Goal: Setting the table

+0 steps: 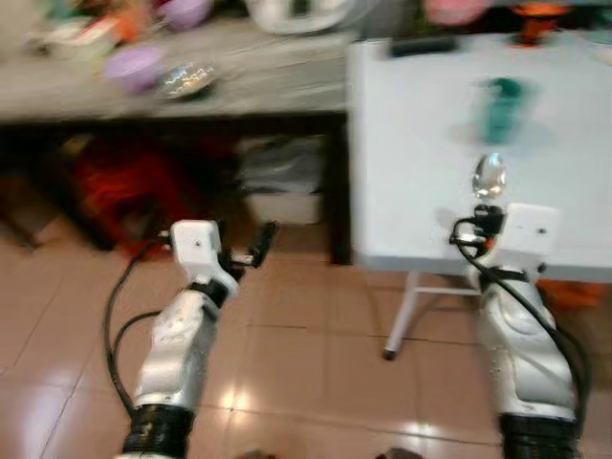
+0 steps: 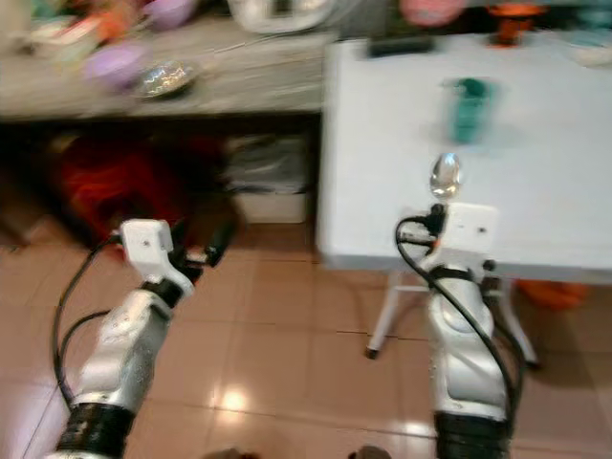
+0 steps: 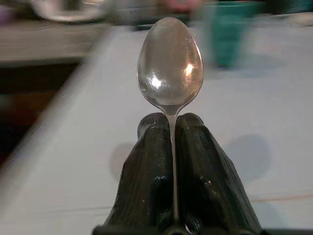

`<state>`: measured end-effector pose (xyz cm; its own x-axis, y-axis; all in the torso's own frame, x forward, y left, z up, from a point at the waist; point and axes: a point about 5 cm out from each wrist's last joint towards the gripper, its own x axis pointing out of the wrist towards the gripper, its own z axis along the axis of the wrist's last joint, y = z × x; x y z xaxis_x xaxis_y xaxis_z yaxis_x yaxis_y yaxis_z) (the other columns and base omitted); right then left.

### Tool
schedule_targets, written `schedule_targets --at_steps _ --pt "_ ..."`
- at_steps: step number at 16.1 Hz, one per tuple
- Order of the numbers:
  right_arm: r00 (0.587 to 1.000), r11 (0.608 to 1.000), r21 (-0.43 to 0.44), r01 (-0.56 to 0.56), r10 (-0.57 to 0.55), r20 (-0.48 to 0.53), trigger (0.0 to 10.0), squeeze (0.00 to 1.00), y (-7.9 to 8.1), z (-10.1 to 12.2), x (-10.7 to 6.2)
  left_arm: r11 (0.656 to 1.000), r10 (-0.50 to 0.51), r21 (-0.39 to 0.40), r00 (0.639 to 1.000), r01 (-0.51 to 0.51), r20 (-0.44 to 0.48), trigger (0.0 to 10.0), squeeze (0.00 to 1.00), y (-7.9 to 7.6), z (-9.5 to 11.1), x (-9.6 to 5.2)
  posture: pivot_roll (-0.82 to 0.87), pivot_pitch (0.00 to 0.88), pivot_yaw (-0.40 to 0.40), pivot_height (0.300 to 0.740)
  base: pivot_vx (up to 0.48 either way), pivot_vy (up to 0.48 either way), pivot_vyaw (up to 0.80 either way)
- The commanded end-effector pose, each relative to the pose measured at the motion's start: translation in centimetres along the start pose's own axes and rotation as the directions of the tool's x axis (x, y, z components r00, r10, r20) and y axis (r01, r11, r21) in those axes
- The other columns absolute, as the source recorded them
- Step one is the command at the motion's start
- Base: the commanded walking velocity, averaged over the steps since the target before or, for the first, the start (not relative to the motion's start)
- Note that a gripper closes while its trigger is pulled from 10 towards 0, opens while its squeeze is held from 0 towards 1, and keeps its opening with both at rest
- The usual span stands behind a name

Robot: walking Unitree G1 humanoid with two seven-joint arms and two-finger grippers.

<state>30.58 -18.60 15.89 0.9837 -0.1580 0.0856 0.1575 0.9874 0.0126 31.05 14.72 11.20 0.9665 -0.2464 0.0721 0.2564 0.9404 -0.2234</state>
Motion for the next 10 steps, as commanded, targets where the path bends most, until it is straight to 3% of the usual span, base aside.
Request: schedule_targets --at_steps 1,10 --pt "1.000 1.000 -0.008 -0.020 0.020 0.020 10.0 0.00 0.23 0.41 -0.03 1.000 0.012 0.011 1.000 -0.012 0.009 10.0 0.00 0.26 0.22 -0.04 -0.10 0.117 0.104 0.740 0.000 0.330 0.51" --pt "1.000 1.000 -0.013 -0.021 0.022 0.019 10.0 0.00 0.19 0.29 -0.10 1.000 0.019 0.011 1.000 -0.019 0.005 10.0 0.00 0.27 -0.01 -0.04 -0.10 0.115 0.102 0.740 0.000 0.330 0.49"
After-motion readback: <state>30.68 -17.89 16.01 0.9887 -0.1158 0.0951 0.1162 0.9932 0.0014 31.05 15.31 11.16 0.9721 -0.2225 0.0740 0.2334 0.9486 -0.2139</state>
